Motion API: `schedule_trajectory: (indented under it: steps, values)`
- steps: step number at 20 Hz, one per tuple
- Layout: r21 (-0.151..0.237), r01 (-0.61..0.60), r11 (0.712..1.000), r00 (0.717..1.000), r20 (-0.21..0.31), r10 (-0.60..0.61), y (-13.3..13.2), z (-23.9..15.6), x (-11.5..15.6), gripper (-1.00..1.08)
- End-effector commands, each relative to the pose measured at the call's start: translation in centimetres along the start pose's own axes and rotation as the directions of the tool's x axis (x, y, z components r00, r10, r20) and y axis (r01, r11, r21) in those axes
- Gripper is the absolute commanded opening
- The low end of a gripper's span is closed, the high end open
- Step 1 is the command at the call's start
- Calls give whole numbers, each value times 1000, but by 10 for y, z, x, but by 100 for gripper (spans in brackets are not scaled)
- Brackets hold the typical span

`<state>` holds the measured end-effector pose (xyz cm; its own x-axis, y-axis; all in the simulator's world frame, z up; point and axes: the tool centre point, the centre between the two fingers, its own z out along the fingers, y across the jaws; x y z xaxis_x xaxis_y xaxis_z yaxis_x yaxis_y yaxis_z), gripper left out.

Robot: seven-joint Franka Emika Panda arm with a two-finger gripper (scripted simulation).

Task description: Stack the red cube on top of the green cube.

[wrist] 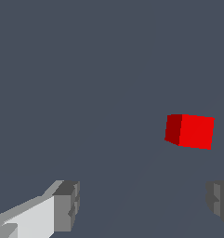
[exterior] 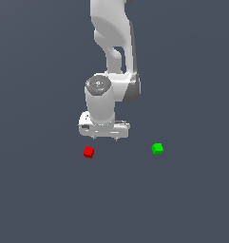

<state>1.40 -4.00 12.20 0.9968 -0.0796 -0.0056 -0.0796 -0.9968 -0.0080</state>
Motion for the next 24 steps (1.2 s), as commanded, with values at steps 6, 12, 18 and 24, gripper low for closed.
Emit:
schedule_trajectory:
  steps: [6,12,18,24]
  values:
    - [-7,-80,997,997,-4,80,60,36,21,100]
    - [-8,-111,994,994,-6,111,83,50,29,100]
    - [-8,-116,993,993,-6,116,86,51,29,100]
    - [-8,-116,993,993,-6,116,86,65,29,100]
